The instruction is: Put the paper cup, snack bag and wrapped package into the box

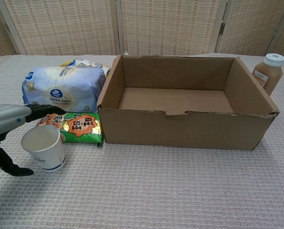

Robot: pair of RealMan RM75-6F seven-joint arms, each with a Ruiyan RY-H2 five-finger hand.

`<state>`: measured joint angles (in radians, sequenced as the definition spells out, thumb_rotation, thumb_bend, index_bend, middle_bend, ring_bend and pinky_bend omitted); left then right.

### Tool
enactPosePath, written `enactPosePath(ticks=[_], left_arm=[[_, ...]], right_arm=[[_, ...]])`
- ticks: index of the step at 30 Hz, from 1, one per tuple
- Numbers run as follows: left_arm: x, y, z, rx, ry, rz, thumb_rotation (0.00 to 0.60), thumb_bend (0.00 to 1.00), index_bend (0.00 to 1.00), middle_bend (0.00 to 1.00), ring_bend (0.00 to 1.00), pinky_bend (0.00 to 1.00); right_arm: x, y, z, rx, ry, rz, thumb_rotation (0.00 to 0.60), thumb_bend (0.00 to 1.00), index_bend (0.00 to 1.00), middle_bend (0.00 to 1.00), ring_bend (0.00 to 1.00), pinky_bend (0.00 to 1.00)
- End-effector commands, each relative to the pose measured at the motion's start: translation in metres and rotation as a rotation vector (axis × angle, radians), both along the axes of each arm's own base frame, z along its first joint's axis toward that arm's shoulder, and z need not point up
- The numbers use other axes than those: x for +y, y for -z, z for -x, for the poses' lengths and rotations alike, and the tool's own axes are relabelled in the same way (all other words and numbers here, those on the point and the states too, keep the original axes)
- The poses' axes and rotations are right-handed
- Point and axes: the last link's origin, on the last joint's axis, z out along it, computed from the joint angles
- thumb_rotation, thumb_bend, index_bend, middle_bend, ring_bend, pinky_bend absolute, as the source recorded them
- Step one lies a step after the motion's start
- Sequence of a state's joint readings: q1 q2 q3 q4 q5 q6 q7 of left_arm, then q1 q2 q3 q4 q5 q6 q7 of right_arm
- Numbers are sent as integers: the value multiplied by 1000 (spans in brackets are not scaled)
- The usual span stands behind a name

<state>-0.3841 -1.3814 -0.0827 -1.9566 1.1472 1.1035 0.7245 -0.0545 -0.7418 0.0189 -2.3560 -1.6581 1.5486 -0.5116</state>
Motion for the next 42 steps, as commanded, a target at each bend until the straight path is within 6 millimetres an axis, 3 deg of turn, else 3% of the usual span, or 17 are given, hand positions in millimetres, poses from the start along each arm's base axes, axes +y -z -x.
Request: enactPosePath(ticks=[1, 6, 9, 14, 25, 35, 42], left_arm=[[1, 1, 1, 4, -3, 0, 600, 141, 0, 0, 0, 154], [2, 3, 0, -7, -4, -4, 600, 142, 0, 15, 0, 181], [3, 5, -1, -14, 1, -12, 600, 147, 15, 86, 23, 224], [7, 9, 1, -15, -1, -23, 600, 173, 153, 212, 105, 291], [9, 10, 3, -6, 4, -43, 600, 205, 371, 314, 184, 350], [12, -6, -4, -3, 40, -79, 600, 239, 444, 409, 271, 461], [19, -44, -28, 11, 116, -130, 600, 238, 444, 409, 272, 459]], right_arm=[[-1, 0, 0, 1, 2, -2, 600, 83, 61, 0, 0, 0], [-2, 1, 1, 3, 5, -5, 600, 83, 61, 0, 0, 0], [-2, 1, 1, 2, 6, -1, 600, 83, 61, 0, 0, 0], [-2, 0, 1, 1, 9, 1, 600, 83, 61, 0, 0, 0], [-5, -2, 3, -2, 16, 3, 600, 83, 61, 0, 0, 0], [-6, -2, 3, -2, 18, 3, 600, 83, 61, 0, 0, 0], [-7, -2, 3, -3, 20, 3, 600, 83, 61, 0, 0, 0]])
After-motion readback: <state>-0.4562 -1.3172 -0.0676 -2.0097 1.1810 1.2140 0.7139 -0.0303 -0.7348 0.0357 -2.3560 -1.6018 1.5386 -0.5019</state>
